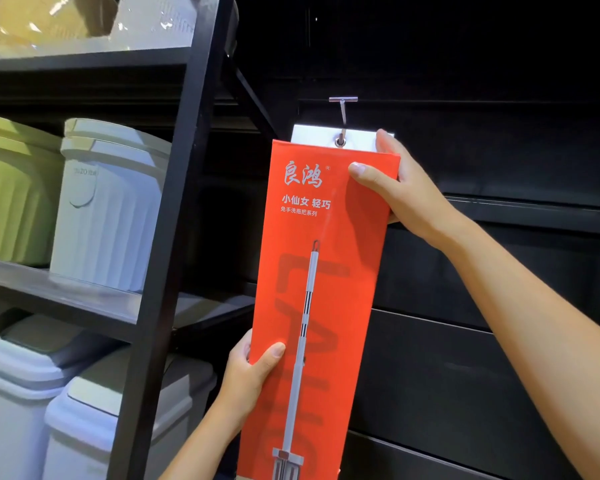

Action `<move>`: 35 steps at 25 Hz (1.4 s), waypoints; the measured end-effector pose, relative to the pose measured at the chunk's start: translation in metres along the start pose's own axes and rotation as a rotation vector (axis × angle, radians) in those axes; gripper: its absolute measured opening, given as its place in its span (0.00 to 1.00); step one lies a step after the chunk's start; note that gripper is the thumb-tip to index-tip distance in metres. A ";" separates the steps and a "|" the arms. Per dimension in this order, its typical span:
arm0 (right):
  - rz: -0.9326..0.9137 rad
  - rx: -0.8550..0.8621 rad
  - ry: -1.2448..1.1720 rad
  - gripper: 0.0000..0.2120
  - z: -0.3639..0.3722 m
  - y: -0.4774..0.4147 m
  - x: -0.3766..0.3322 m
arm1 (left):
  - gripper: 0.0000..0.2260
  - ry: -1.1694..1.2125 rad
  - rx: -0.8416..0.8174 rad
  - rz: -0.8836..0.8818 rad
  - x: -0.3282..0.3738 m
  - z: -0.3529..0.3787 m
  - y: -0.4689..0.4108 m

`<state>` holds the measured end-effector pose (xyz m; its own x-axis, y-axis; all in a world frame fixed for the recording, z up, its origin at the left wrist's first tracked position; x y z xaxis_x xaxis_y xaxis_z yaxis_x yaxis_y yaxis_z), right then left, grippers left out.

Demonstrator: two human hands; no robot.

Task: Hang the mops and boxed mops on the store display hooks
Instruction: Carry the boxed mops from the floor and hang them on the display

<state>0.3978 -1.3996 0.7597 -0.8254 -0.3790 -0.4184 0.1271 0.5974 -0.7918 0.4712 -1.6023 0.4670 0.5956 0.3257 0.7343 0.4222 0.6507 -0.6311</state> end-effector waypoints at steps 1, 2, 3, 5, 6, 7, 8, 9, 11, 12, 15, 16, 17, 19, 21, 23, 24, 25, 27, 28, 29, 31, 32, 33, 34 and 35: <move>0.020 -0.005 -0.002 0.21 0.001 0.001 0.003 | 0.42 -0.001 -0.003 -0.012 -0.003 -0.001 0.000; 0.044 -0.005 -0.009 0.22 0.002 0.001 0.008 | 0.42 -0.002 -0.006 -0.024 -0.006 -0.001 0.000; 0.069 0.004 -0.014 0.24 0.002 0.000 0.013 | 0.42 -0.002 -0.012 -0.035 -0.010 -0.001 0.000; 0.106 0.007 -0.007 0.28 0.003 -0.001 0.026 | 0.42 0.002 -0.027 -0.059 -0.016 0.001 -0.003; 0.126 0.009 -0.001 0.33 0.003 -0.003 0.033 | 0.40 0.002 -0.033 -0.071 -0.019 0.002 -0.005; 0.148 0.011 0.004 0.38 0.003 -0.005 0.041 | 0.37 0.005 -0.039 -0.085 -0.024 0.003 -0.007; 0.167 0.022 0.016 0.42 0.002 -0.009 0.051 | 0.34 0.010 -0.049 -0.100 -0.028 0.004 -0.010; 0.181 0.027 0.019 0.43 0.002 -0.011 0.058 | 0.32 0.014 -0.058 -0.113 -0.033 0.006 -0.013; 0.219 0.035 0.025 0.44 0.000 -0.019 0.076 | 0.31 0.014 -0.066 -0.134 -0.042 0.010 -0.022; 0.237 0.039 0.035 0.44 -0.001 -0.024 0.087 | 0.31 0.018 -0.066 -0.143 -0.047 0.012 -0.026; 0.287 0.050 0.067 0.43 -0.001 -0.034 0.108 | 0.31 0.036 -0.069 -0.173 -0.066 0.017 -0.042; 0.310 0.059 0.073 0.42 -0.001 -0.036 0.115 | 0.31 0.043 -0.078 -0.186 -0.073 0.020 -0.047; 0.324 0.063 0.085 0.40 -0.001 -0.039 0.122 | 0.30 0.050 -0.089 -0.199 -0.080 0.022 -0.053; 0.345 0.071 0.115 0.36 -0.001 -0.045 0.137 | 0.30 0.057 -0.101 -0.220 -0.094 0.026 -0.065; 0.371 0.076 0.135 0.33 -0.001 -0.052 0.152 | 0.31 0.060 -0.099 -0.229 -0.105 0.029 -0.078; 0.395 0.071 0.157 0.28 0.000 -0.059 0.169 | 0.31 0.068 -0.101 -0.240 -0.118 0.032 -0.091; 0.402 0.071 0.167 0.26 0.000 -0.062 0.175 | 0.31 0.074 -0.099 -0.248 -0.124 0.033 -0.096; 0.407 0.074 0.162 0.26 0.000 -0.065 0.182 | 0.30 0.079 -0.097 -0.259 -0.132 0.034 -0.102; 0.408 0.083 0.162 0.30 0.000 -0.072 0.197 | 0.30 0.087 -0.100 -0.271 -0.144 0.036 -0.110; 0.404 0.085 0.175 0.29 0.000 -0.073 0.203 | 0.30 0.092 -0.102 -0.271 -0.150 0.036 -0.114; 0.392 0.084 0.178 0.26 0.000 -0.076 0.206 | 0.30 0.093 -0.101 -0.269 -0.155 0.037 -0.118; 0.384 0.076 0.176 0.18 0.000 -0.078 0.214 | 0.29 0.094 -0.109 -0.273 -0.163 0.039 -0.123; 0.380 0.071 0.172 0.16 0.000 -0.079 0.216 | 0.29 0.089 -0.115 -0.272 -0.165 0.040 -0.125; 0.375 0.071 0.164 0.16 0.001 -0.079 0.217 | 0.29 0.084 -0.119 -0.271 -0.167 0.041 -0.125; 0.373 0.073 0.158 0.17 0.001 -0.078 0.217 | 0.29 0.075 -0.120 -0.269 -0.168 0.041 -0.126; 0.370 0.075 0.144 0.19 0.002 -0.077 0.218 | 0.29 0.065 -0.119 -0.269 -0.169 0.041 -0.127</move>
<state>0.2092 -1.5294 0.7293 -0.7844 -0.0422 -0.6188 0.4652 0.6199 -0.6319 0.2890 -1.7113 0.4332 0.4926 0.1053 0.8639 0.6457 0.6213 -0.4439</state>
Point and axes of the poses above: each hand's wrist, its own y-axis away from the middle knuckle, its own z-axis out of the palm, x = y × z, the point moved 8 cm from there along -y, towards the middle knuckle, and after that the axes turned 1 degree about z, right-handed, at the moved point
